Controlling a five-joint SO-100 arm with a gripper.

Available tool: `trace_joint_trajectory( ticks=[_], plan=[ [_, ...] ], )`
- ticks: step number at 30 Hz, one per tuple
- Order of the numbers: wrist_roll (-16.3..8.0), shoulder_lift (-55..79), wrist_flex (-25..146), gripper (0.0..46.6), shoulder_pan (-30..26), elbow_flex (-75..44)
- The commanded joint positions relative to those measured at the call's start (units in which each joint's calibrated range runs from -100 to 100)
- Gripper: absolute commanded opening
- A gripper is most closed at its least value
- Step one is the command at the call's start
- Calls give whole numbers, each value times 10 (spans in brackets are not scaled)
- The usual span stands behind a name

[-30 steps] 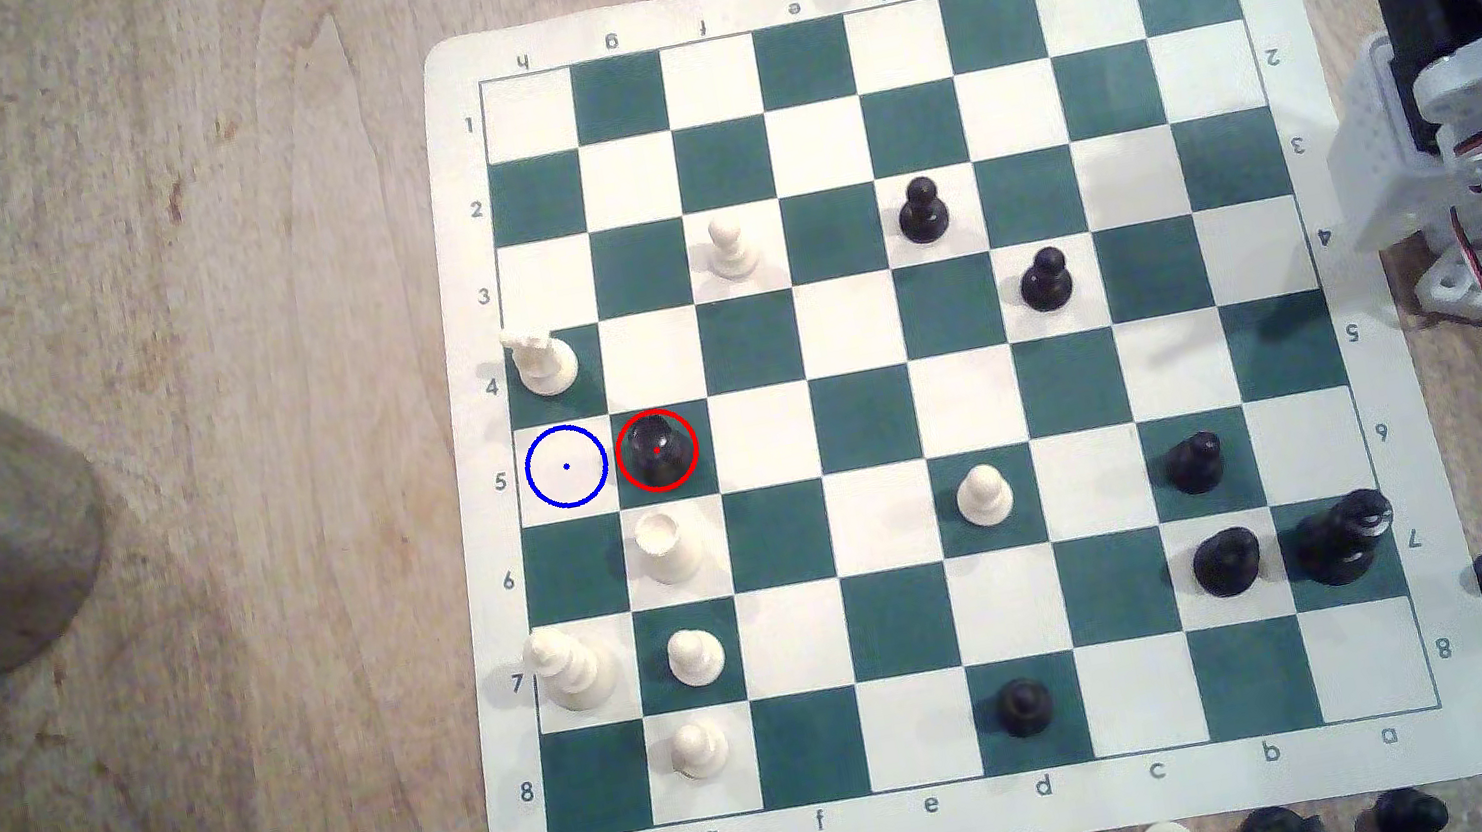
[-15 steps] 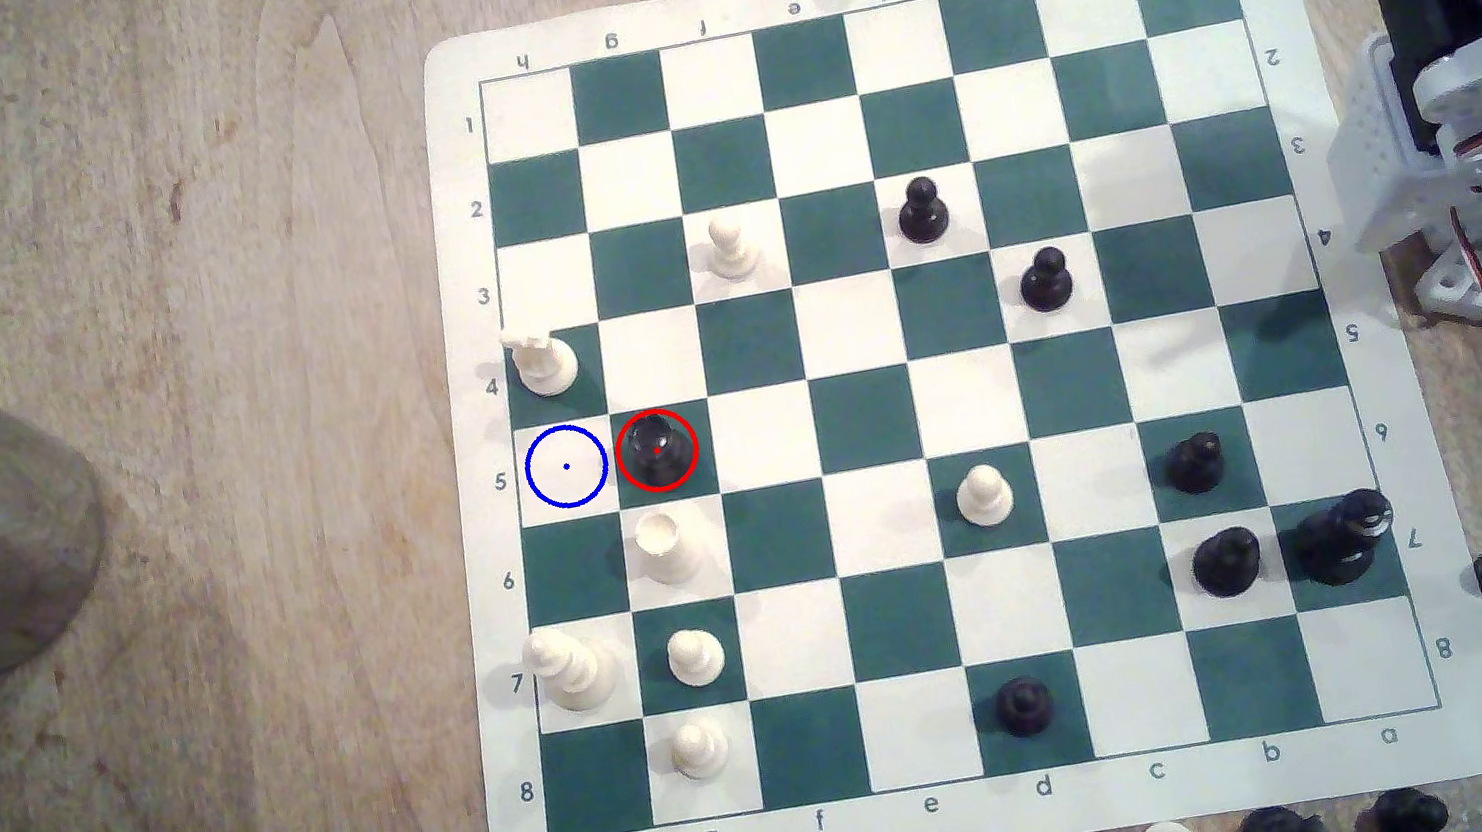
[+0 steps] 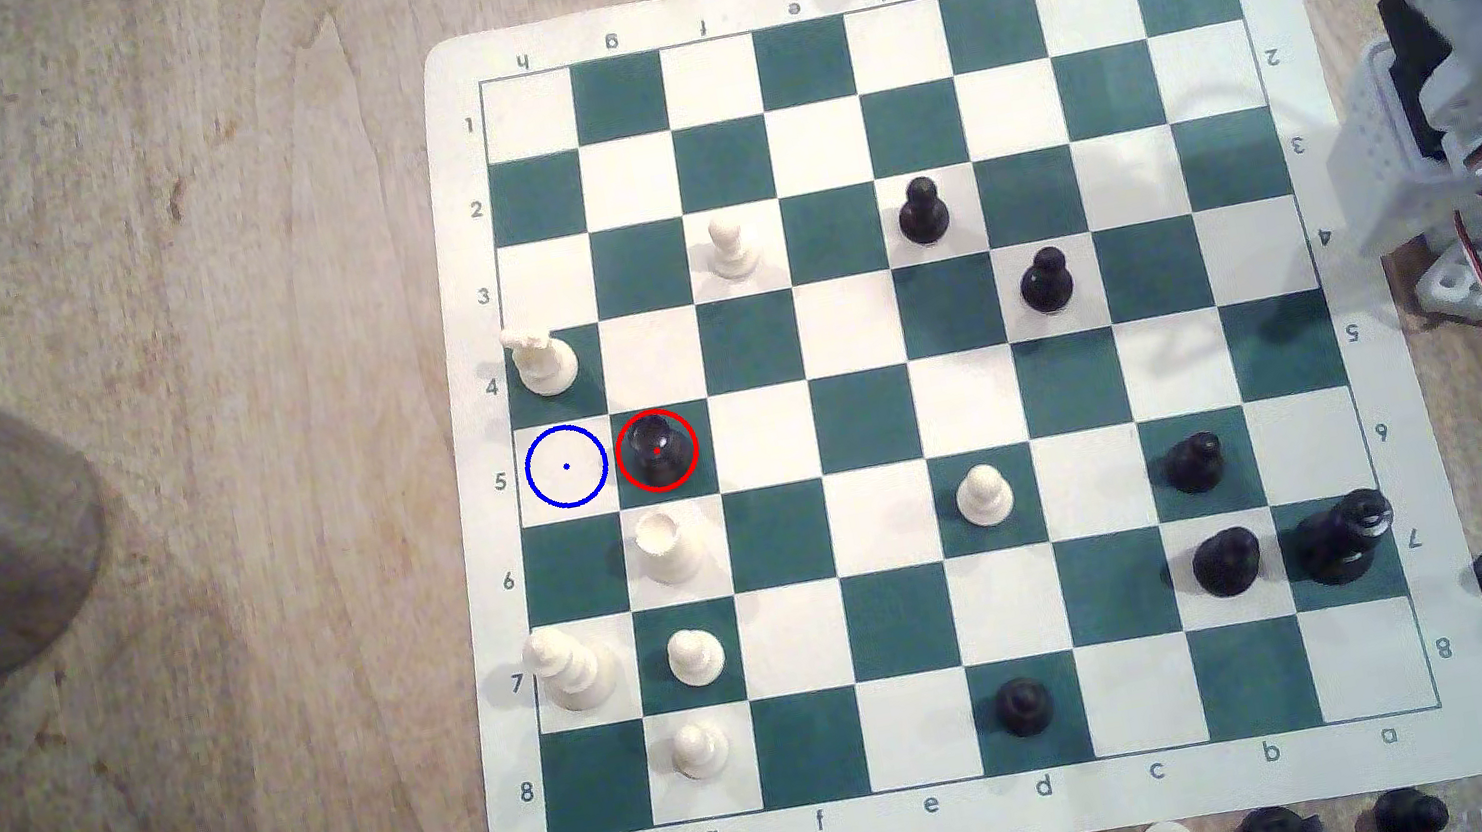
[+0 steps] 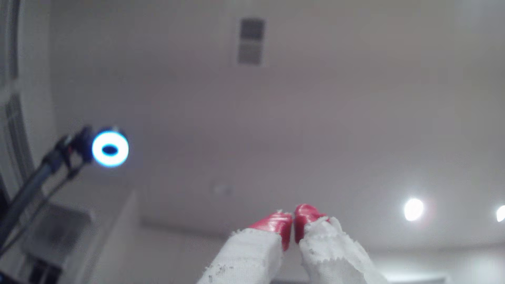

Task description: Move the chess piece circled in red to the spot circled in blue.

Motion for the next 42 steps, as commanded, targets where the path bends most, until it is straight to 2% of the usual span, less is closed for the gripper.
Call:
trace_joint_trajectory(
  ticks=[1,2,6,10,18,21,23,29,36,42],
  plan=[
    [19,-1,266,3,-23,12],
    [27,-1,309,3,-29,12],
    [24,-2,465,4,-62,12],
    [19,57,506,17,-89,-6],
    [-43,186,747,13,-76,-210],
    [-78,277,846,13,-57,-331],
    [-91,340,903,14,-50,-410],
    [-114,438,977,15,-51,-521],
    [-140,565,1011,86,-58,-635],
    [-143,639,1013,100,-70,-668]
  ],
)
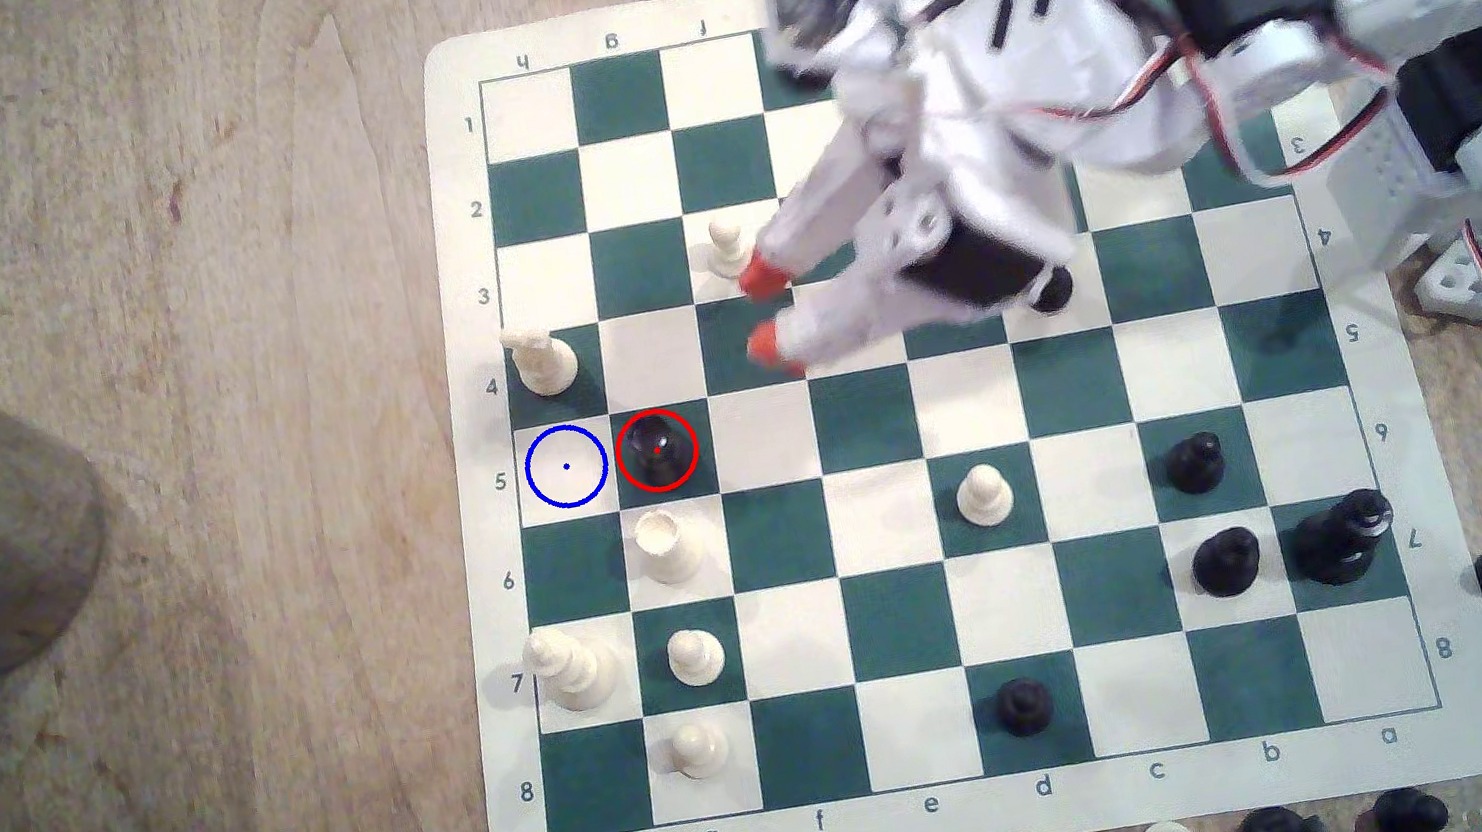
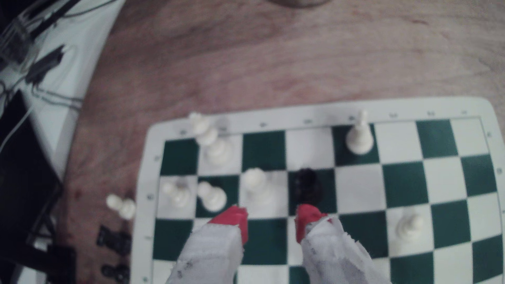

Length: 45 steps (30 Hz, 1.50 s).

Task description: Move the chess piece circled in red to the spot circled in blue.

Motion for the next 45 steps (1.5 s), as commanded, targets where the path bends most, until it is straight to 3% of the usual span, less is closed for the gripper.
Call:
trace_joint_trajectory(
  ticks=[1,20,34,45],
  plan=[
    [-1,40,0,99,-8,-68],
    [1,178,-198,87,-13,66],
    [-12,301,-94,87,-9,-155],
    [-12,390,-94,90,9,-235]
  ],
)
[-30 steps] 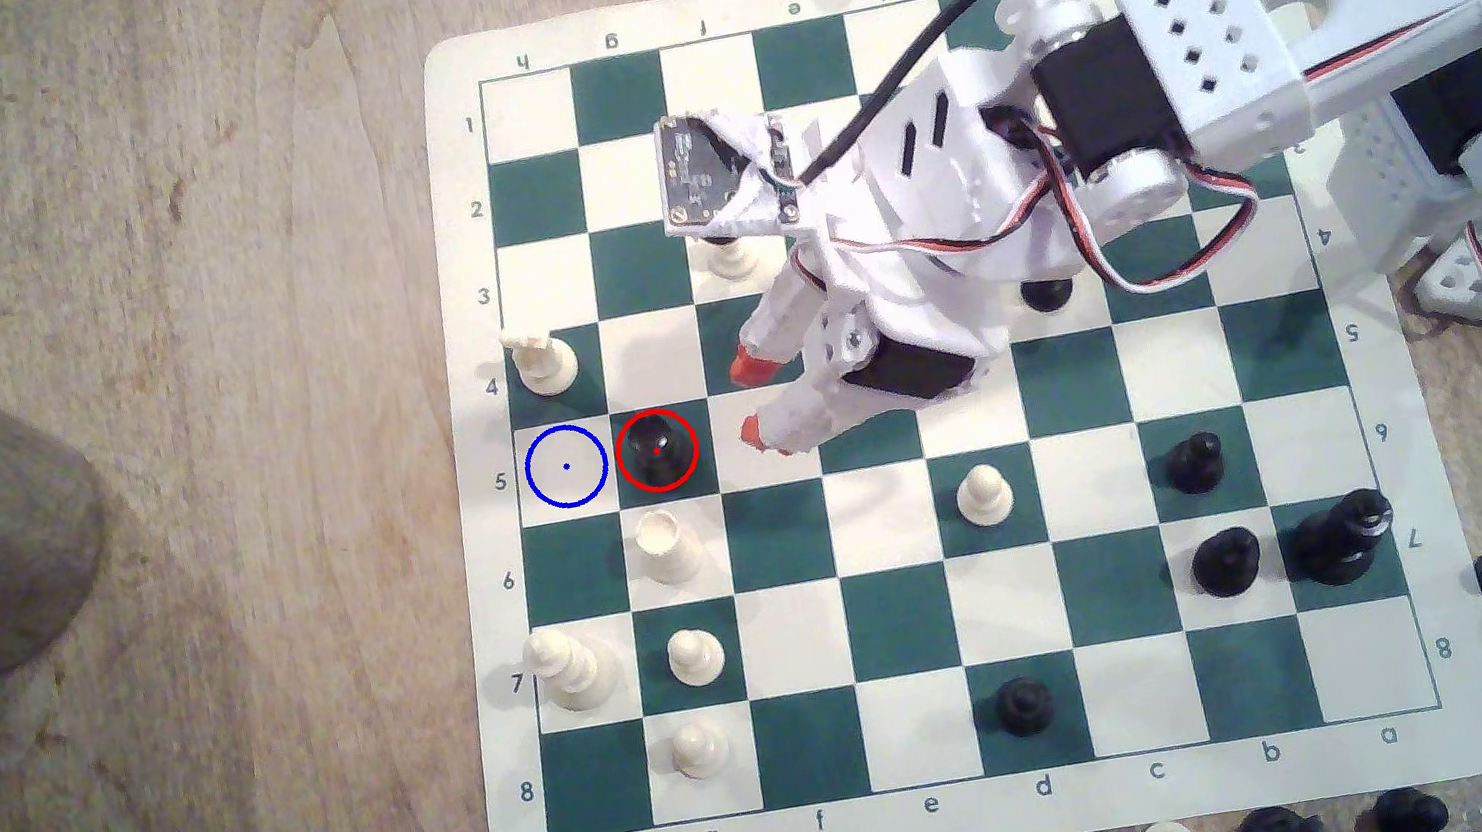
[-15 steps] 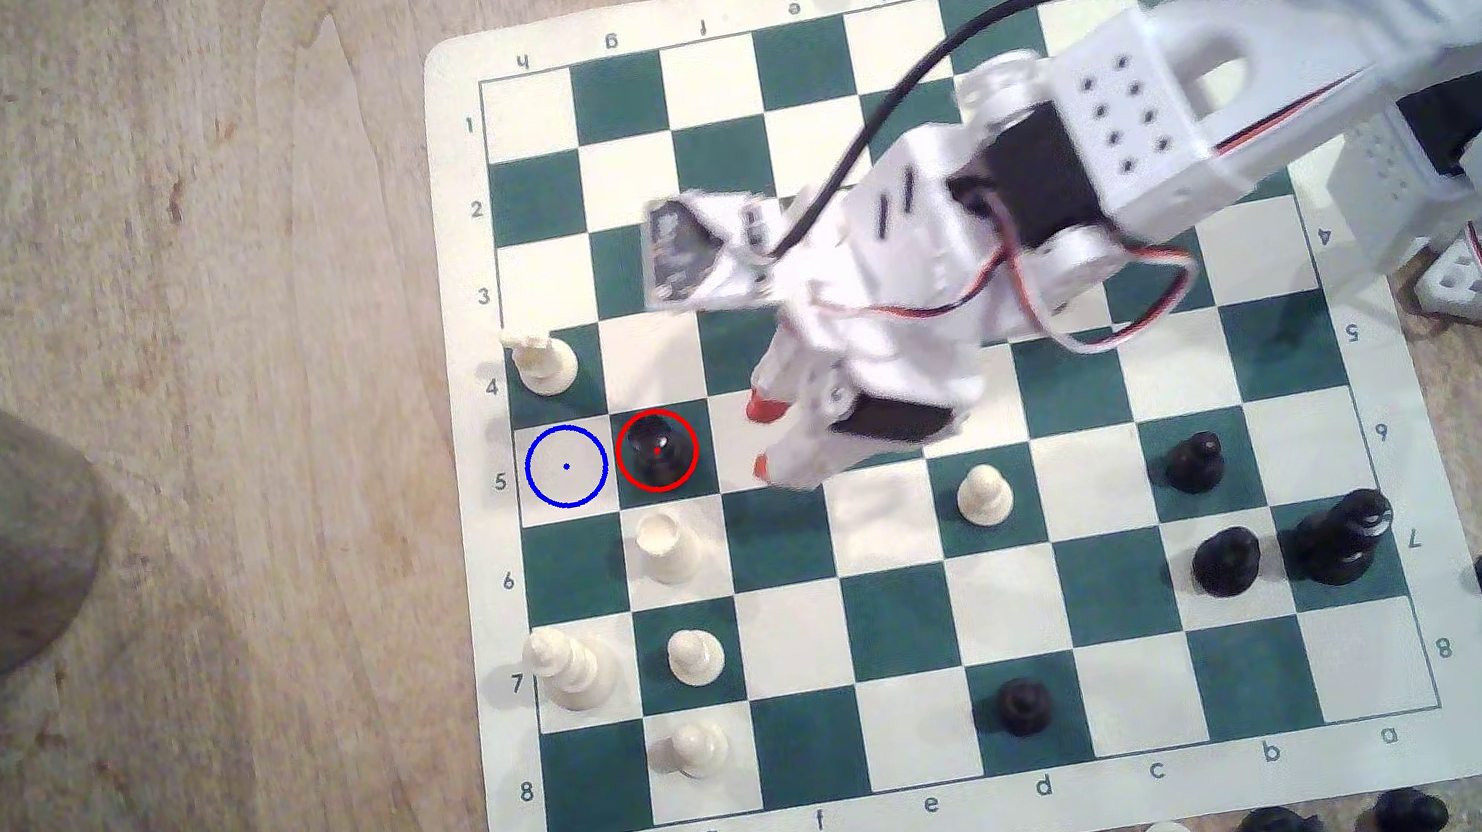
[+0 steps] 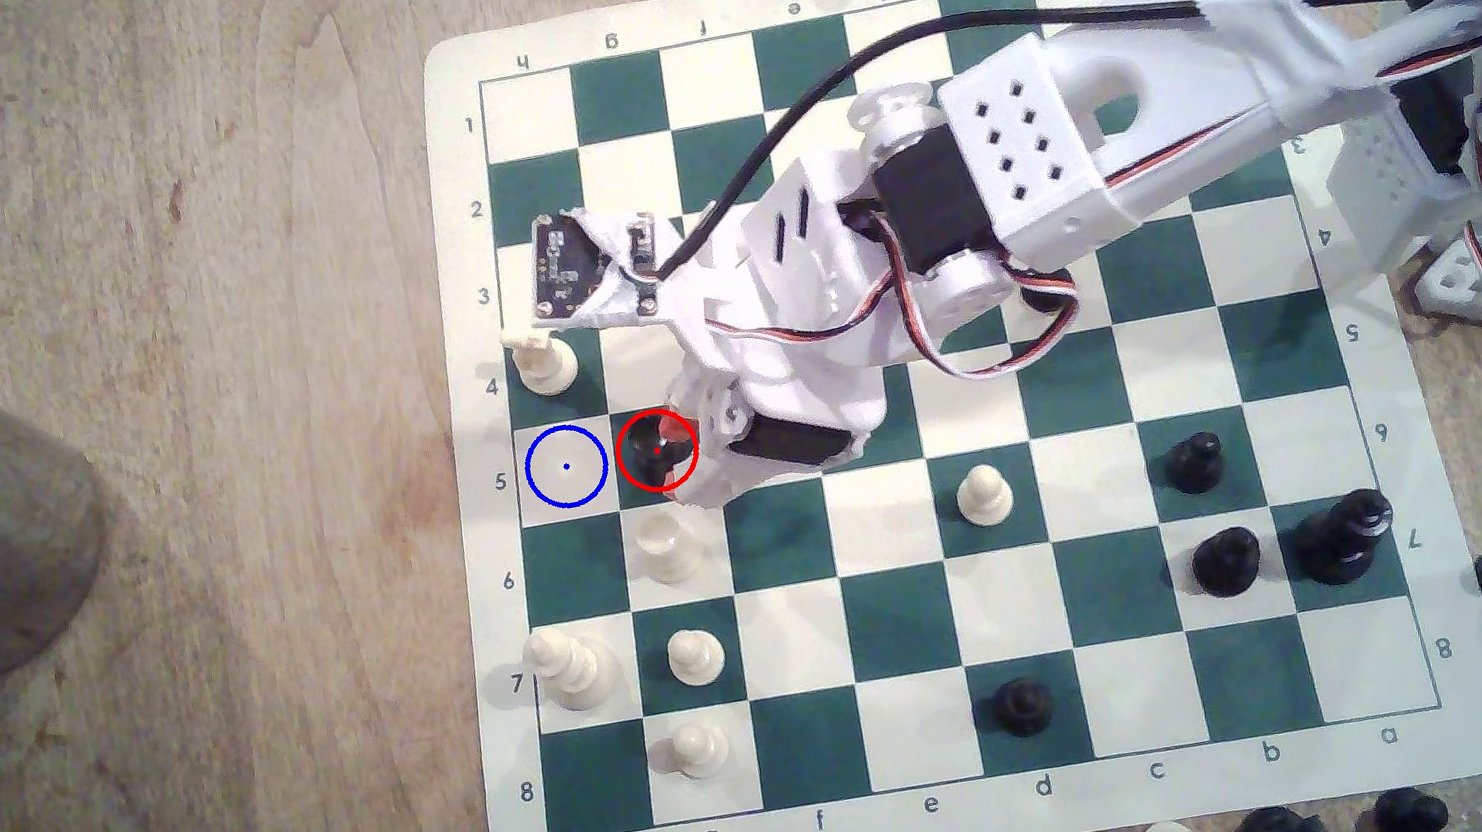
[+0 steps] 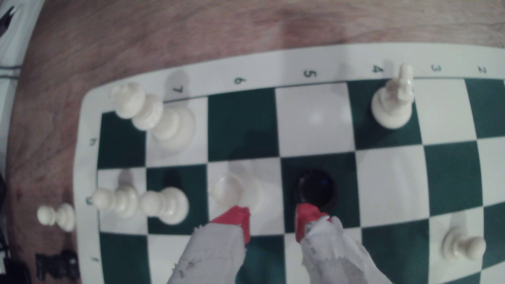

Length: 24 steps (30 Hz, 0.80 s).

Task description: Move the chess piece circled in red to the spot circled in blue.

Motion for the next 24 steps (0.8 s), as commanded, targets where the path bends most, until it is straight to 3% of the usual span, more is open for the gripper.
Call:
trace_joint_trajectory(
  ticks=[1,22,23,24],
  plan=[
    [-1,12,-4,91,15,-70],
    [2,31,-26,98,20,-61],
    [1,31,-26,112,20,-60],
    [-1,26,-26,158,20,-59]
  ],
)
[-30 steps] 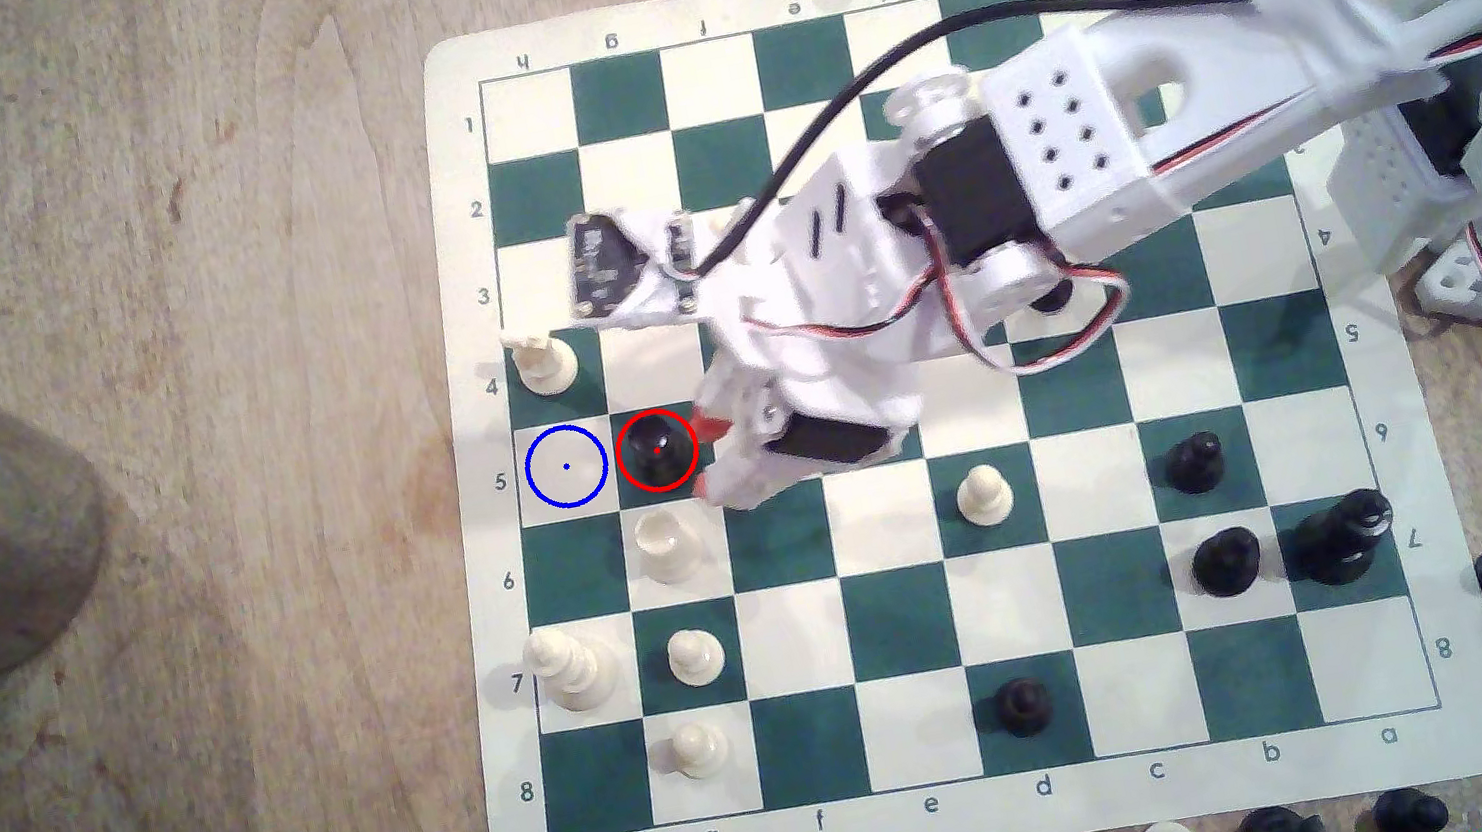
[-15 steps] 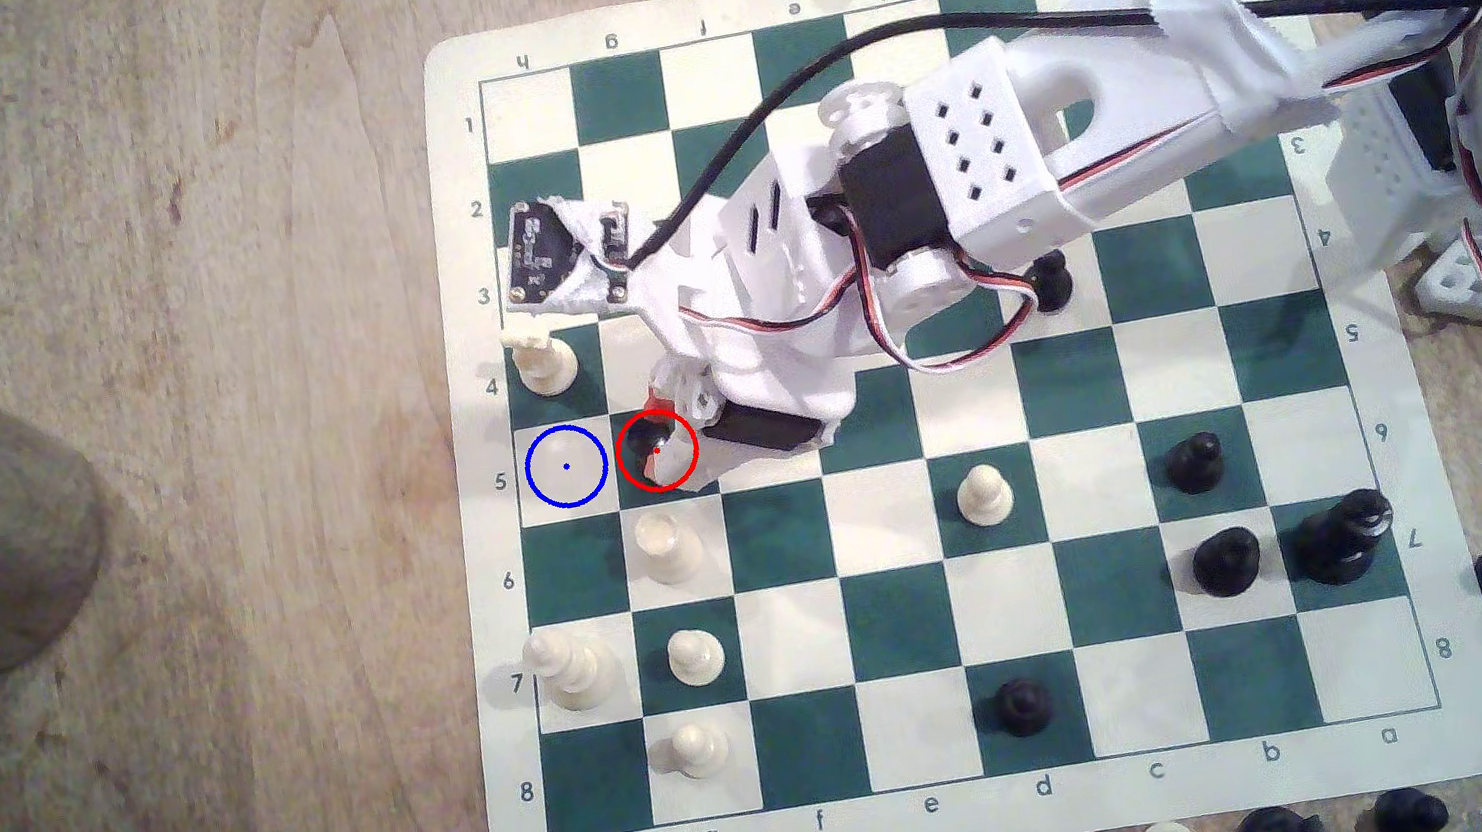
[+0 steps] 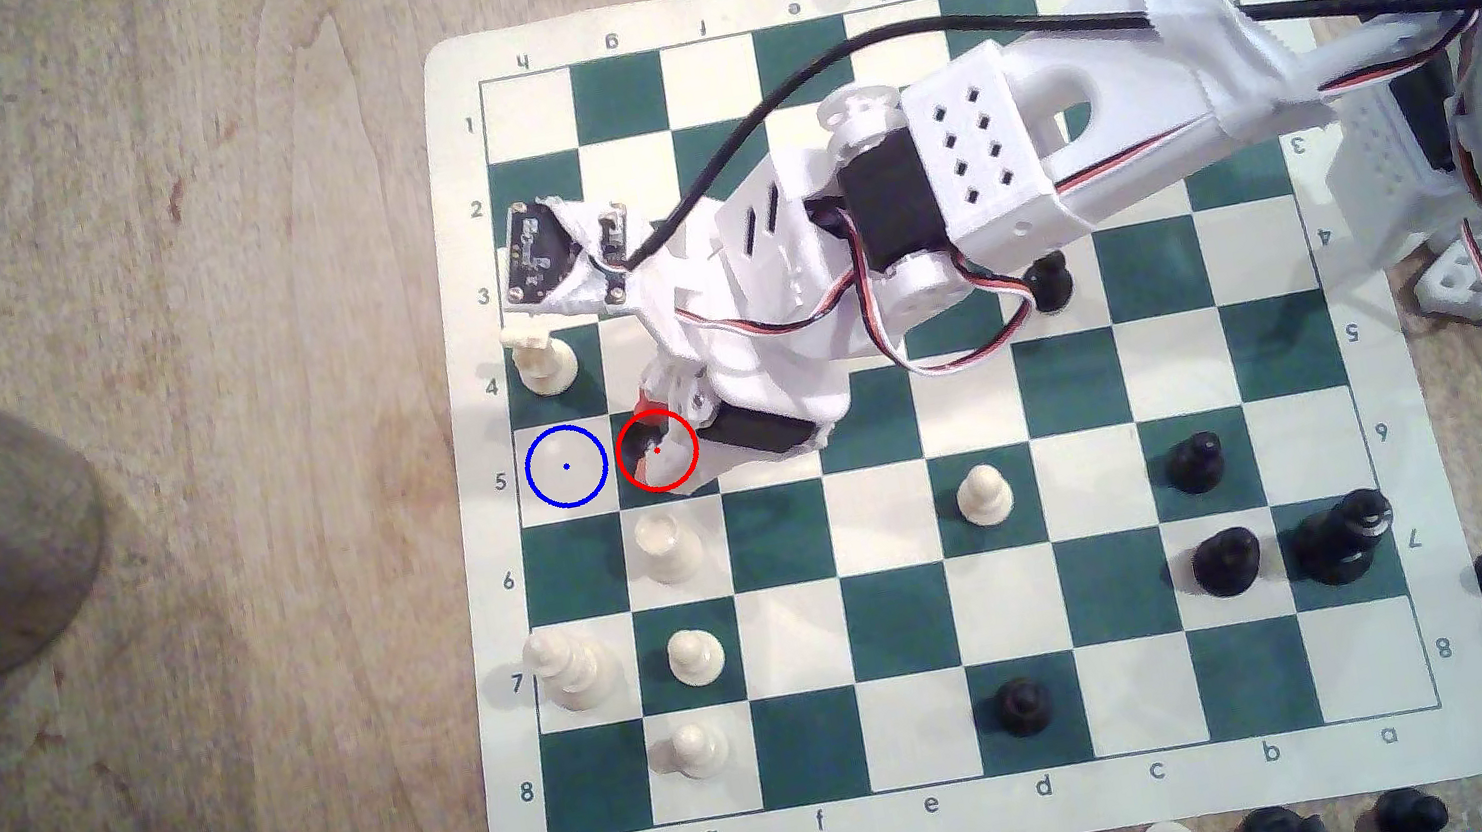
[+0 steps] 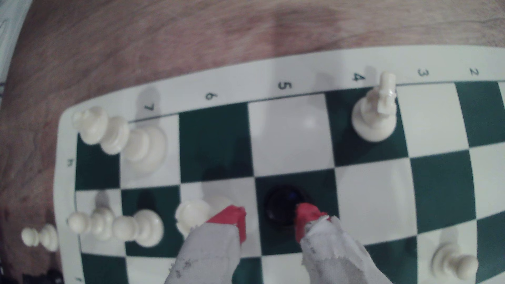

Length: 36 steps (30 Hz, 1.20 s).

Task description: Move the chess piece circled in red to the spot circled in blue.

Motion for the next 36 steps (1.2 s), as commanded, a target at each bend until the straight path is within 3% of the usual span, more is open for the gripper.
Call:
trace_joint_trajectory(
  ticks=[1,4,10,22,36],
  plan=[
    [-3,-20,-7,168,1,-35],
    [-3,-27,-7,181,1,-31],
    [0,-36,-7,147,3,-23],
    [-1,-108,15,157,-1,-10],
    [3,-38,-17,152,14,-10]
  ],
)
